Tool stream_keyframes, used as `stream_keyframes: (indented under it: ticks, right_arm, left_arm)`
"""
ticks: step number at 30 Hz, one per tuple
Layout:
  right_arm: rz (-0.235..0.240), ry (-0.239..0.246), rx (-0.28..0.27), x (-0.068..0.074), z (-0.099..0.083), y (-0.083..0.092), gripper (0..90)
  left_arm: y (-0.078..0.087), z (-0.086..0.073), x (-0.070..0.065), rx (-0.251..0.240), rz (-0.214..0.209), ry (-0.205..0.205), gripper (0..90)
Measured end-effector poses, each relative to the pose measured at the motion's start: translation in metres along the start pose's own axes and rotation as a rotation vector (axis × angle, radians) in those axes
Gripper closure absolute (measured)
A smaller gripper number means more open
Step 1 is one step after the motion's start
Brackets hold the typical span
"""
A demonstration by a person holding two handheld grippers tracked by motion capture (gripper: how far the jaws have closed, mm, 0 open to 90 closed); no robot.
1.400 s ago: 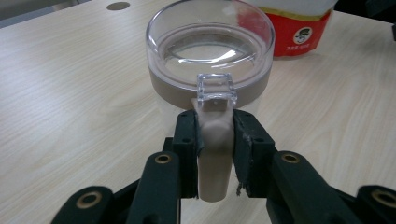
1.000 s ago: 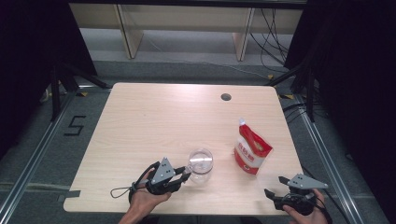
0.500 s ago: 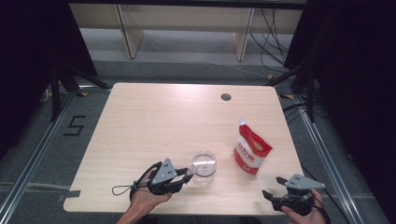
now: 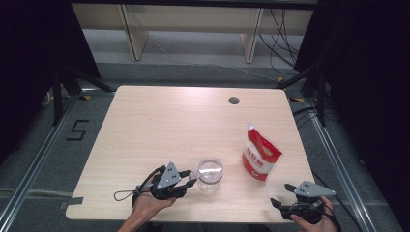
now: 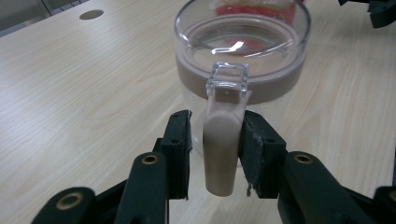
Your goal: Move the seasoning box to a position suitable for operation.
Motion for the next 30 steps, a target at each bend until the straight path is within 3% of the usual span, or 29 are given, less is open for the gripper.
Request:
stream_keyframes:
  ticks: [2,4,5,6,9,11,17,26,30]
  right_arm:
    - [0.013,0.0,-0.004,0.0,0.0,-0.002,24.2]
    - [-0.002,0.0,-0.005,-0.002,0.0,-0.001,24.3]
    - [0.007,-0.032,0.008,0.001,-0.002,-0.001,24.2]
    - [0.005,-0.032,0.009,0.0,-0.002,0.0,24.3]
    - [-0.008,0.001,-0.008,-0.004,-0.001,0.0,24.3]
    - [-0.012,0.004,-0.009,-0.005,0.0,0.0,24.3]
    - [-0.001,0.014,-0.007,-0.003,0.0,-0.001,24.3]
    - [-0.004,0.0,-0.001,-0.003,-0.001,0.0,24.4]
    - [-0.001,-0.001,0.0,-0.002,-0.001,0.0,24.5]
  left_arm:
    - [0.0,-0.001,0.003,0.001,0.007,0.018,65.2]
    - [-0.001,-0.001,0.005,-0.005,0.011,0.026,65.5]
    - [0.0,-0.002,0.005,0.0,0.014,0.041,65.5]
    - [-0.002,-0.002,0.006,-0.005,0.011,0.059,65.4]
    - [-0.002,-0.003,0.007,-0.004,0.009,0.052,65.2]
    - [-0.001,-0.003,0.006,-0.004,0.014,0.071,65.0]
    - [0.008,-0.004,0.005,-0.01,0.01,0.081,55.3]
    - [0.016,-0.003,0.003,-0.01,0.009,0.136,45.9]
    - [0.021,-0.001,0.005,-0.022,0.02,0.192,43.3]
Point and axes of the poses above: each handheld gripper's, and its own axes: y roughly backward along the jaws, z roughly out of its top, x roughly to its left, the point moved 9 cm from there along -y, roughly forward along the jaws, and after that the axes turned 7 degrees about -y, right-handed, at the moved point
